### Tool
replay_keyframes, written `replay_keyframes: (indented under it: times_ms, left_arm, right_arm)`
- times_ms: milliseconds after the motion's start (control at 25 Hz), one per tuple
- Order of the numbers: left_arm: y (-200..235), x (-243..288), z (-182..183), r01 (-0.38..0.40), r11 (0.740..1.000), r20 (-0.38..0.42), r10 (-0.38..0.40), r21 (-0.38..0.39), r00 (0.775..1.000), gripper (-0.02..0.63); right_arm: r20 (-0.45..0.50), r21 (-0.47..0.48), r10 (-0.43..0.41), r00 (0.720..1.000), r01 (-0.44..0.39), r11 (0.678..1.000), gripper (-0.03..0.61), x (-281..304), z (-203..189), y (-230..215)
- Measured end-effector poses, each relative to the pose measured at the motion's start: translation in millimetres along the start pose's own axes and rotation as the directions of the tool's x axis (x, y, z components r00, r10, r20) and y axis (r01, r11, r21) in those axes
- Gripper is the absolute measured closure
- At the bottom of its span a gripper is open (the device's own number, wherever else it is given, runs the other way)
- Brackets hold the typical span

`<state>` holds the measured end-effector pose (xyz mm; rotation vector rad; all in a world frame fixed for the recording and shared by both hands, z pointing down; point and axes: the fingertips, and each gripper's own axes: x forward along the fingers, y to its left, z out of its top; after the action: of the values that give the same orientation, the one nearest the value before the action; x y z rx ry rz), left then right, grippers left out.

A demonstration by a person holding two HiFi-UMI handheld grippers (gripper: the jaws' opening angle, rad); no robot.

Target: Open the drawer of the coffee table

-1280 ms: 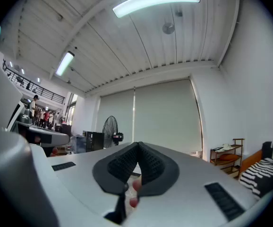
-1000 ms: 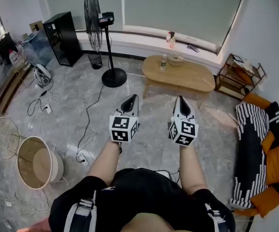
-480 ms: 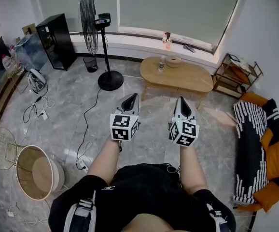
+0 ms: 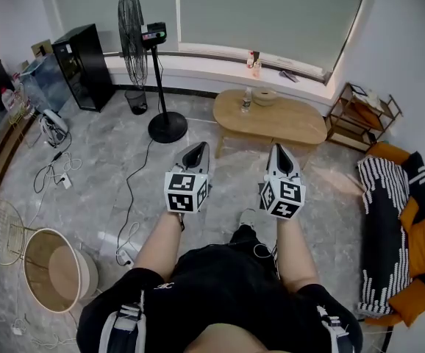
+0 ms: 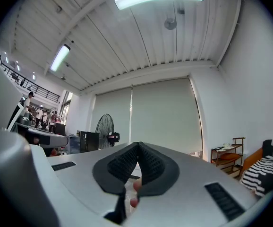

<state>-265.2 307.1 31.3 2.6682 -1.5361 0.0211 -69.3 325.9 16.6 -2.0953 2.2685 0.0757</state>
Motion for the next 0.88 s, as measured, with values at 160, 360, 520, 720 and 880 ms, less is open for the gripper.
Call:
replay_keyframes:
  times_ms: [160,360,520,720,880]
  left_arm:
    - [10,46,-7,-0.004,1.000,-0.019,0.004,0.006,1.000,0.598]
    - [21,140,-17,-0.010,1.000,-0.022,0.010,-0.004,1.000,0.598]
    - [26,238,-19,-0.026,1.000,-0.048,0.026,0.000,0.998,0.598]
    - [30,360,-7,-0.043,0.999,-0.085,0.044,0.014,0.995,0.598]
    - [30,452,1,-0.040,0.999,-0.091,0.041,0.014,0.995,0.598]
  right_arm:
    - [-0.001,0.013,0.012,1.000,-0.012,1.000,0.563,49,-12,-20]
    - [-0.014,0.045,0.019,1.000,-0.018,0.999,0.563,135,-37,-68]
    - [-0.034,0.056,0.024,0.999,-0.022,0.998,0.561,219,-53,-121]
    - [-0.063,0.054,0.024,0.998,-0.021,0.998,0.561,322,-60,-189]
    - [-0.078,0.052,0.035,0.996,-0.031,0.998,0.561,402,-65,-241]
